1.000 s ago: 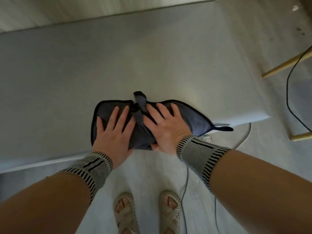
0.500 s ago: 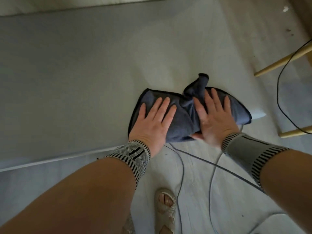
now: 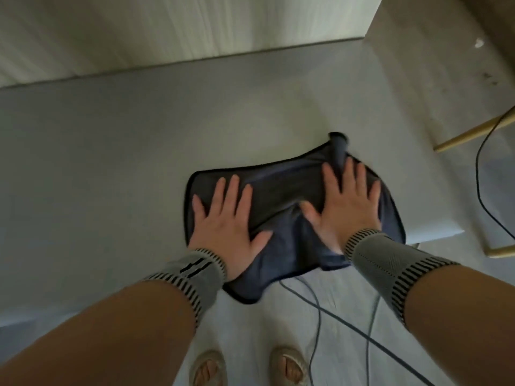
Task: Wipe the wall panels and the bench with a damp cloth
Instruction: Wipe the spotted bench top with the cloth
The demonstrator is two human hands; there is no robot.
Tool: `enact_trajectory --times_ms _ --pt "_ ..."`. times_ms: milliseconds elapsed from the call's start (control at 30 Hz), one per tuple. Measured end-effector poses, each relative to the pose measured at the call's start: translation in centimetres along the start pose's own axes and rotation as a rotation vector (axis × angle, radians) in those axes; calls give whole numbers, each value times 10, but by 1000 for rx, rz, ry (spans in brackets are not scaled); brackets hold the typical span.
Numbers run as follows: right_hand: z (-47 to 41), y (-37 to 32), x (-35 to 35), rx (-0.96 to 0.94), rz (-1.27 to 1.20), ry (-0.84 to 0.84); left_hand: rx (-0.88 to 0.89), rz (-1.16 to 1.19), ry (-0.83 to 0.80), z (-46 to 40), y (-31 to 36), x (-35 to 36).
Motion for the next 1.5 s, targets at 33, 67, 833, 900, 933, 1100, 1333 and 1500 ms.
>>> enact_trajectory --times_ms 33,67,833,900,933,1100,1333,1500 --pt "-11 15 -3 122 -22 -9 26 23 19 -17 14 -9" --pt "-21 24 -6 236 -79 -17 59 37 30 -32 24 -17" --pt "-164 -80 -45 103 -24 -41 -61 55 179 -119 -69 -60" --pt "-158 -116 -47 -34 -4 -13 -129 79 196 -109 -93 -59" --pt "-151 -136 -44 -101 1 -9 -175 94 197 -99 -111 -55" --pt "-110 -207 -37 -289 -12 3 -460 172 197 -31 -198 -29" --pt "-14 -302 -8 -573 46 -47 -946 360 173 81 -241 17" --pt "37 -314 7 -754 87 -83 -1253 584 178 142 -228 45"
Point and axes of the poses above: each hand's wrist, its own z-axis away from the middle knuckle, its own x-axis out of the palm, y = z × x, the point moved 9 cm from there along -z, towards the middle knuckle, and after that the axes turned 2 degrees about x, right-handed, at the moved point
